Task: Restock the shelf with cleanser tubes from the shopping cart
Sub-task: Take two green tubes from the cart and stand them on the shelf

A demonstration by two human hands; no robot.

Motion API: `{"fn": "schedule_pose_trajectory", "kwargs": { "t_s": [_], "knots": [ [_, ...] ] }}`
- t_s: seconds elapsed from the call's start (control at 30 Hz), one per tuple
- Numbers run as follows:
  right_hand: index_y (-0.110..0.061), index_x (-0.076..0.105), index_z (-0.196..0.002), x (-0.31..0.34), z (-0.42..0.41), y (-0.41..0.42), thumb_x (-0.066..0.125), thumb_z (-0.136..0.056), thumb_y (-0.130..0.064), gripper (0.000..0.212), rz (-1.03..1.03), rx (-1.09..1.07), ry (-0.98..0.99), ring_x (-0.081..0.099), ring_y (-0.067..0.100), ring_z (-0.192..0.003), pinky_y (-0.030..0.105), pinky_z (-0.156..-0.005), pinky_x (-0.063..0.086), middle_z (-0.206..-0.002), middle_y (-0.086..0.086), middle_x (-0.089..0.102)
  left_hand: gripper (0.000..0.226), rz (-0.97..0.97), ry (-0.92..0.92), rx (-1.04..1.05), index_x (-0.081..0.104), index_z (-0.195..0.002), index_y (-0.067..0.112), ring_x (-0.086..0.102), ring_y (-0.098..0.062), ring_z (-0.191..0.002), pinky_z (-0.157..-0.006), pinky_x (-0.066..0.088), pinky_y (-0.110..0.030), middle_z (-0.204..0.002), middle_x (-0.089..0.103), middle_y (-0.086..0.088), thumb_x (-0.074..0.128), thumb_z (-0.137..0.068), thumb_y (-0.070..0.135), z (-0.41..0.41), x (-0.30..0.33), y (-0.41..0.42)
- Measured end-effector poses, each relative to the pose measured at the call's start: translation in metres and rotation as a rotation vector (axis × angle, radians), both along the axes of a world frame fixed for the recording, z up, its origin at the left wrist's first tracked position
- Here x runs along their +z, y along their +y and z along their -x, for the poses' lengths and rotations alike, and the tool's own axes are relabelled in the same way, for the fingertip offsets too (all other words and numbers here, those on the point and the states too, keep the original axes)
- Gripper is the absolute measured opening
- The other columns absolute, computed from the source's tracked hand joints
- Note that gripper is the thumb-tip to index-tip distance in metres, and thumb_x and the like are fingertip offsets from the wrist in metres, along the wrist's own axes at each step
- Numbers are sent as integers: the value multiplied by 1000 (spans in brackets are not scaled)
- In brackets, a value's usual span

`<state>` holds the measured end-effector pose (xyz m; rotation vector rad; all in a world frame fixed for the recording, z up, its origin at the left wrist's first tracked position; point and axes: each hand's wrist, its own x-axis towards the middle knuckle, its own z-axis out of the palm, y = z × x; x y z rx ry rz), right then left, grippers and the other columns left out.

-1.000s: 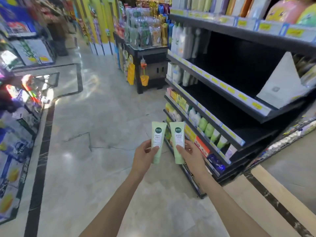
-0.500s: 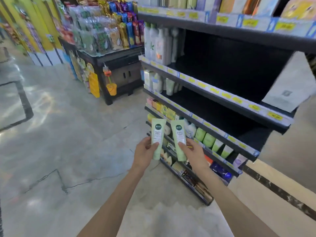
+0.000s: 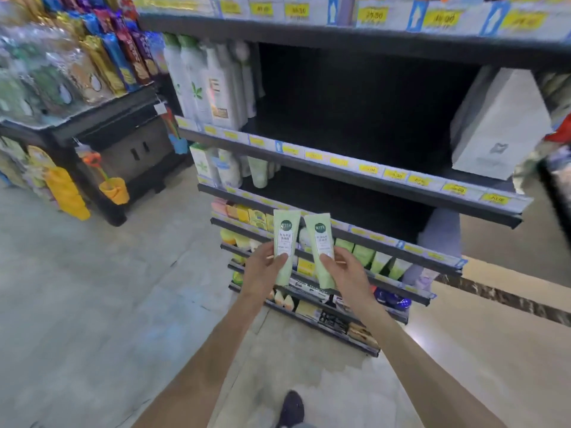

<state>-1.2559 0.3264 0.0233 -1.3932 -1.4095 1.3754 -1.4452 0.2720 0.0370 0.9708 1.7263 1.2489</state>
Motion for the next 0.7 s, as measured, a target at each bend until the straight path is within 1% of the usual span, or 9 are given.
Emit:
{"fn": "schedule_pose_trajectory", "kwargs": {
  "t_s": [0.1, 0.17, 0.23, 0.3, 0.4, 0.5, 0.57, 0.63, 0.7],
  "knots": [
    [-24, 64, -133, -7, 14, 28, 67, -98, -36, 36, 13, -33, 15, 69, 12, -102, 39, -89, 60, -117, -8, 72, 33, 32, -12, -37, 64, -132, 15, 68, -3, -102, -86, 57, -25, -122, 71, 0, 70, -99, 17, 16, -7, 38],
    [-23, 65, -131, -8, 23, 46, 67, -99, -34, 34, 30, -60, 2, 70, 11, -98, 37, -85, 61, -115, -8, 71, 33, 69, -13, -54, 64, -131, 15, 67, -5, -102, -88, 57, -29, -120, 70, 2, 69, -99, 19, 26, -10, 62],
    [-24, 64, -130, -10, 33, 64, 67, -99, -35, 33, 23, -69, -17, 70, 12, -99, 35, -82, 60, -115, -9, 70, 29, 77, -20, -78, 64, -128, 15, 68, -6, -98, -85, 57, -26, -116, 70, 2, 69, -99, 16, 36, -13, 87],
    [-25, 66, -129, -12, 41, 83, 67, -99, -34, 32, 14, -73, -25, 71, 13, -99, 34, -80, 60, -115, -10, 71, 28, 78, -34, -94, 66, -126, 13, 70, -12, -99, -85, 57, -28, -120, 72, -4, 70, -98, 16, 46, -16, 112],
    [-26, 67, -126, -14, 51, 104, 67, -99, -33, 28, 46, -92, 1, 71, 11, -100, 36, -82, 61, -117, -9, 72, 29, 98, -8, -117, 66, -128, 13, 68, -8, -98, -82, 55, -23, -121, 70, -1, 69, -99, 17, 57, -16, 141],
    [-26, 64, -128, -13, 62, 123, 65, -100, -32, 28, 63, -123, 0, 70, 9, -102, 32, -82, 61, -115, -12, 71, 32, 102, 27, -161, 65, -132, 12, 68, -2, -96, -72, 54, -12, -121, 70, 1, 67, -101, 18, 72, -18, 168],
    [-24, 64, -132, -16, 68, 135, 65, -100, -36, 34, 49, -144, -37, 69, 9, -101, 29, -81, 60, -116, -7, 71, 33, 95, 33, -203, 64, -134, 11, 69, -5, -101, -80, 57, -16, -124, 72, -1, 66, -102, 18, 82, -21, 184],
    [-25, 65, -133, -19, 75, 146, 65, -100, -39, 36, 36, -165, -57, 69, 9, -99, 25, -79, 58, -117, -5, 71, 33, 74, 40, -233, 64, -134, 12, 70, -8, -106, -95, 57, -27, -124, 72, 1, 65, -102, 17, 92, -24, 200],
    [-26, 67, -129, -24, 82, 154, 65, -100, -39, 32, 23, -186, -71, 69, 10, -98, 21, -79, 56, -116, -3, 72, 35, 60, 37, -253, 62, -137, 13, 70, -6, -105, -96, 57, -31, -118, 72, 5, 65, -102, 17, 101, -27, 218]
  ]
}}
